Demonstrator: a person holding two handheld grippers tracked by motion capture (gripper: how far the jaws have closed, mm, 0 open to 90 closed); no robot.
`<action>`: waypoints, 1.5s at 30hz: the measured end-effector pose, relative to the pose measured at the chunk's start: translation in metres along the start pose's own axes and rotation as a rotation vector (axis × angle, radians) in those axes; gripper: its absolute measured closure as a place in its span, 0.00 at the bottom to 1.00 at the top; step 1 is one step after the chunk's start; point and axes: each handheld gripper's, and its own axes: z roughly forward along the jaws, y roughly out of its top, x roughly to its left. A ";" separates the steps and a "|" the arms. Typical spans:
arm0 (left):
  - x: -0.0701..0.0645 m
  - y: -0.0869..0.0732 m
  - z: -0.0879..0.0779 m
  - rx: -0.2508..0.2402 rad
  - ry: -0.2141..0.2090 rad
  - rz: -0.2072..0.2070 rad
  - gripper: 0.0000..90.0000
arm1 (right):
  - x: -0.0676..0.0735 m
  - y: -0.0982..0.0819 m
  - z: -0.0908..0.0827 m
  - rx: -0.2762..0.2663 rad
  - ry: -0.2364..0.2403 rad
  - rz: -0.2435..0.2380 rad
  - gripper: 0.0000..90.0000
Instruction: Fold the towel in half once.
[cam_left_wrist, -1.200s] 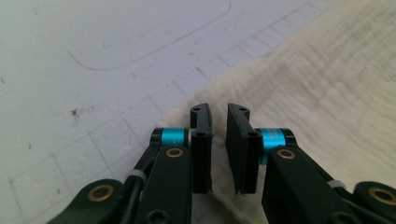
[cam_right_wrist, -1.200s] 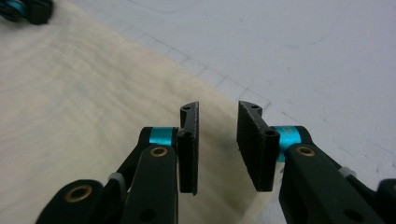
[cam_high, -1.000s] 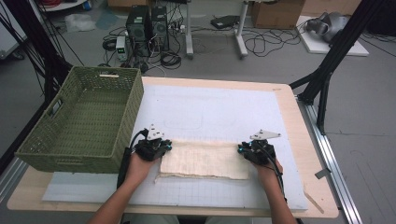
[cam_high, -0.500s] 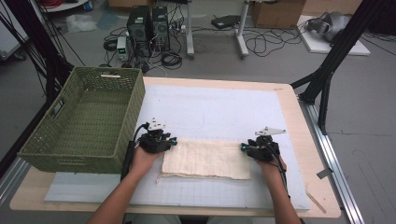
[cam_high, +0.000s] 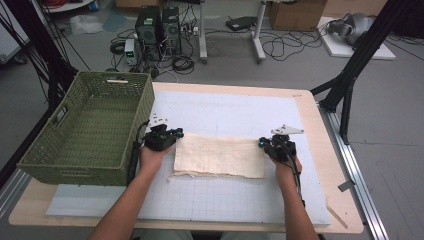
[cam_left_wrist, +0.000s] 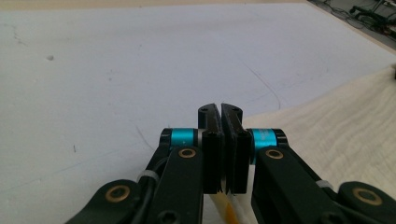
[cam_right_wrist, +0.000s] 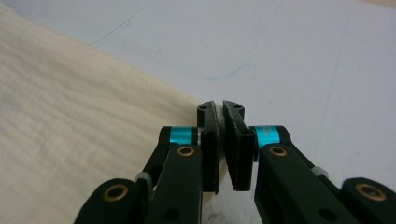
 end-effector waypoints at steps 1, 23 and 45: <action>0.001 0.001 0.001 -0.017 0.000 -0.003 0.96 | -0.002 0.002 0.002 -0.001 -0.001 0.011 0.95; -0.002 0.004 -0.015 -0.050 -0.011 0.030 0.50 | -0.005 0.005 -0.005 -0.049 -0.023 0.035 0.57; -0.029 -0.025 -0.066 -0.123 -0.159 0.086 0.21 | 0.017 -0.039 -0.074 -0.115 0.080 -0.050 0.13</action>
